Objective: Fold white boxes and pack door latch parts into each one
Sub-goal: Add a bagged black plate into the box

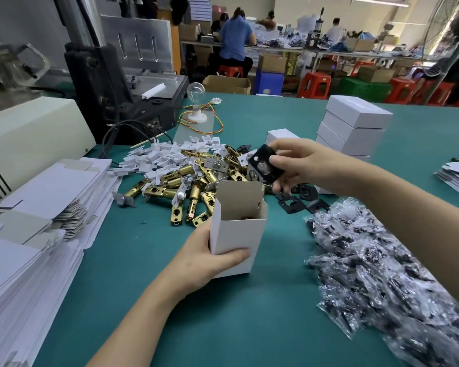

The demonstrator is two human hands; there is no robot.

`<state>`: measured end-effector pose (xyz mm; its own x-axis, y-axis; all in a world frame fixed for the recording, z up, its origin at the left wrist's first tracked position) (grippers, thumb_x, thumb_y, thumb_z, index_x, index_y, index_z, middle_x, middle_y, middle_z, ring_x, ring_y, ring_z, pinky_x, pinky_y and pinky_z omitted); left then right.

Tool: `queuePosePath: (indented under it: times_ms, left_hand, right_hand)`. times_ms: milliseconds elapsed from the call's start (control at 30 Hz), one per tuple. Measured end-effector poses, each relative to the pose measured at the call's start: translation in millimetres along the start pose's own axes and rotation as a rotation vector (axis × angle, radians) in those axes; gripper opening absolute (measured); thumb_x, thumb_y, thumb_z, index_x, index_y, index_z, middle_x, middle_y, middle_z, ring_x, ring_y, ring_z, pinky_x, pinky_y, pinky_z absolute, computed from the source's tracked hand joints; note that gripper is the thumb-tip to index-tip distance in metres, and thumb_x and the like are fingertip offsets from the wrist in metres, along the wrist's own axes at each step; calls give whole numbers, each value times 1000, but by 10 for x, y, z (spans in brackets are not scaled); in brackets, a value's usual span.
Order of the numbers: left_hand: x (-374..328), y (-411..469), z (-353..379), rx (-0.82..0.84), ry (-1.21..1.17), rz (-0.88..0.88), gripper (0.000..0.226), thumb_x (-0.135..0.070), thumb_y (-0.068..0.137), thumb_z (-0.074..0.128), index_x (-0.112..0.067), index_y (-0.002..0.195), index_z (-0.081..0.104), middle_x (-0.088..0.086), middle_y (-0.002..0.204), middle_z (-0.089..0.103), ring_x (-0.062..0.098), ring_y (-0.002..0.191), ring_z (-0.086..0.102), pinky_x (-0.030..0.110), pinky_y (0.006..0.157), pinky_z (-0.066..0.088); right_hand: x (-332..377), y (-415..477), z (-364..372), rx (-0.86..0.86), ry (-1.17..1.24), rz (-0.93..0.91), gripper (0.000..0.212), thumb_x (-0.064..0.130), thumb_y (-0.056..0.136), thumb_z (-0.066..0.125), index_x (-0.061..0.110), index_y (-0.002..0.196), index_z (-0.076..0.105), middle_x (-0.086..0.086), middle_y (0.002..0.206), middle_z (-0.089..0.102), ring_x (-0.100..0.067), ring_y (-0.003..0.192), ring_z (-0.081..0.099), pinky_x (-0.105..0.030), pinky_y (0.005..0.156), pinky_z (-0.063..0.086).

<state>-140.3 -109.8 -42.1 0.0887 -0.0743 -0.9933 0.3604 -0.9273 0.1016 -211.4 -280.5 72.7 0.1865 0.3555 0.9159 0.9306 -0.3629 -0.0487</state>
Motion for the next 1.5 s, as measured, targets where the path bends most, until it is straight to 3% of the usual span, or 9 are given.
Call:
queuePosePath:
  times_ms: [100, 267, 400, 633, 967, 1033, 1133, 1267, 1500]
  left_hand:
    - [-10, -16, -20, -27, -33, -7, 42, -28, 79, 85, -57, 104, 68, -13, 107, 76, 5, 99, 72, 16, 79, 56]
    - [7, -19, -24, -42, -74, -39, 44, -43, 69, 89, -63, 101, 66, -17, 109, 75, 4, 101, 73, 16, 78, 58]
    - [17, -30, -31, -49, -85, -42, 43, -44, 68, 89, -62, 100, 66, -18, 108, 75, 3, 101, 73, 15, 77, 58]
    - [4, -38, -27, -33, -75, -21, 45, -28, 81, 86, -57, 109, 66, -14, 109, 75, 6, 102, 72, 16, 79, 57]
    - [38, -39, -47, -18, -82, -30, 45, -25, 80, 86, -54, 109, 68, -13, 110, 75, 6, 102, 72, 17, 80, 57]
    - [44, -37, -65, -27, -94, -30, 46, -23, 79, 87, -53, 109, 69, -10, 111, 76, 8, 103, 73, 18, 80, 58]
    - [29, -25, -55, -18, -84, -24, 45, -22, 79, 87, -51, 109, 70, -10, 112, 77, 7, 104, 73, 18, 81, 57]
    - [-8, -18, -6, 11, -47, -1, 41, -16, 79, 84, -43, 109, 73, -10, 106, 77, 3, 99, 71, 17, 82, 55]
    - [-55, -28, 45, 57, -26, 19, 37, -15, 82, 82, -40, 108, 74, -11, 104, 75, 2, 98, 69, 18, 83, 55]
  right_hand:
    - [467, -139, 190, 76, -210, -206, 14, 18, 105, 57, 22, 114, 68, -12, 96, 72, -29, 76, 75, -34, 70, 61]
    - [856, -222, 484, 80, -1031, -327, 35, 25, 95, 70, 48, 118, 59, 22, 87, 67, 1, 74, 61, -42, 77, 56]
    - [895, -183, 737, 109, -1325, -334, 29, 29, 91, 72, 39, 113, 57, 14, 88, 56, -22, 81, 54, -41, 72, 51]
    - [881, -133, 928, 198, -1061, -335, 25, 12, 88, 76, 31, 104, 72, 21, 79, 61, 5, 72, 56, -12, 60, 41]
    - [716, -192, 1099, 281, -863, -252, 14, 7, 96, 65, 17, 104, 62, 9, 98, 73, -9, 88, 65, -33, 81, 54]
    - [777, -183, 967, 207, -820, -245, 13, 11, 100, 61, 18, 110, 66, 7, 98, 75, -12, 89, 68, -36, 81, 56]
    - [942, -174, 478, -40, -729, -271, 11, 14, 100, 63, 18, 108, 68, 6, 88, 76, -4, 80, 70, -23, 76, 54]
    - [723, -129, -149, -175, -1013, -100, 5, 23, 98, 67, 25, 98, 71, 8, 91, 72, -4, 78, 64, -23, 73, 52]
    - [-539, -138, -233, 222, -1372, 390, 18, 25, 96, 69, 14, 106, 79, -2, 103, 78, -24, 95, 72, -40, 88, 60]
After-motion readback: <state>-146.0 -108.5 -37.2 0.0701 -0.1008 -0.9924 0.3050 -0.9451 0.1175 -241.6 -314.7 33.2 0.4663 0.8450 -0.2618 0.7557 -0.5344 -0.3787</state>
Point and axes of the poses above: each hand's wrist, its own y-axis towards the middle knuckle, its own z-axis out of the palm, x = y × z, the point moved 9 cm from there along y, towards the middle knuckle
